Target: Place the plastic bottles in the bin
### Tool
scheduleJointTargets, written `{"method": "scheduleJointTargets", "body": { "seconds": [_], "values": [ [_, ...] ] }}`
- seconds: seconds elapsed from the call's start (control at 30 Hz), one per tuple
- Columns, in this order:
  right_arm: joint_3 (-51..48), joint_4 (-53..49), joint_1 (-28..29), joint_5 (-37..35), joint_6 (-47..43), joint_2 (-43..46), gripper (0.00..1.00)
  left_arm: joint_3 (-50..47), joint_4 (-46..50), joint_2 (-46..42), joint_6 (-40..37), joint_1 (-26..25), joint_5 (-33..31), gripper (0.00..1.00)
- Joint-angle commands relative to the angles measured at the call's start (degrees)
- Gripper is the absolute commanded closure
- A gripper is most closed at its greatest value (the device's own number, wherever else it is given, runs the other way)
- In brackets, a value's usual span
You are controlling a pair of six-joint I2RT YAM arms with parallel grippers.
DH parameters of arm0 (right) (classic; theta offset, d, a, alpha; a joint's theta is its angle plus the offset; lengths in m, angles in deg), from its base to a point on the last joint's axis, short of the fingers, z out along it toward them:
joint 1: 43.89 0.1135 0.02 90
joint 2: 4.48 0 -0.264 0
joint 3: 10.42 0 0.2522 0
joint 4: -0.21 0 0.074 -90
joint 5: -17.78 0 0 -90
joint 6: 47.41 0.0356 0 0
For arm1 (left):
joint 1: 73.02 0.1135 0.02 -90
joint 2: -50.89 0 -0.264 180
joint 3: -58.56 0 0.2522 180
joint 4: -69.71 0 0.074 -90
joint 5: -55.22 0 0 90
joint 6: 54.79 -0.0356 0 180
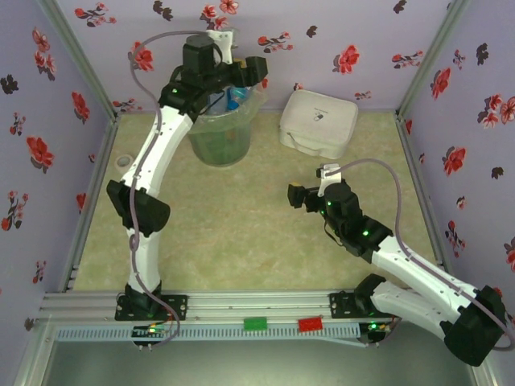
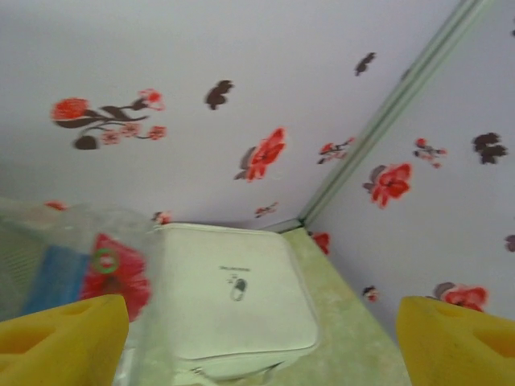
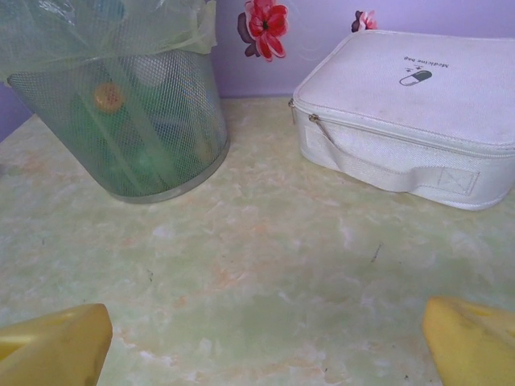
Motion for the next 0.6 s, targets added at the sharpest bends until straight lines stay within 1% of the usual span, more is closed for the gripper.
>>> {"method": "scheduleJointTargets", "body": {
  "seconds": [0.0,0.13,0.3,0.43,0.57],
  "values": [
    [-0.4,-1.2,-0.4,-1.9,1.1,1.9,0.00,1.3,-9.4,3.2,4.3,-0.8,4.1,0.14],
    [-0.6,-2.3,-0.3,-2.6,0.9,3.8,0.00,4.9,-13.5,9.1,8.8,-0.9,4.3,0.14],
    [-1.3,-3.3,-0.3,-4.5,-0.1,6.6,0.00,10.2,-13.1,15.0,12.6,-0.5,4.2,0.14],
    [-1.5,-4.3,-0.4,-5.2,-0.8,8.0,0.00,8.7,-11.7,15.2,11.7,0.2,0.7,0.14],
    [-2.1,-4.2,-0.5,-5.9,-1.4,8.6,0.00,6.7,-9.7,13.5,10.1,0.6,-2.0,0.13]
  ]
}}
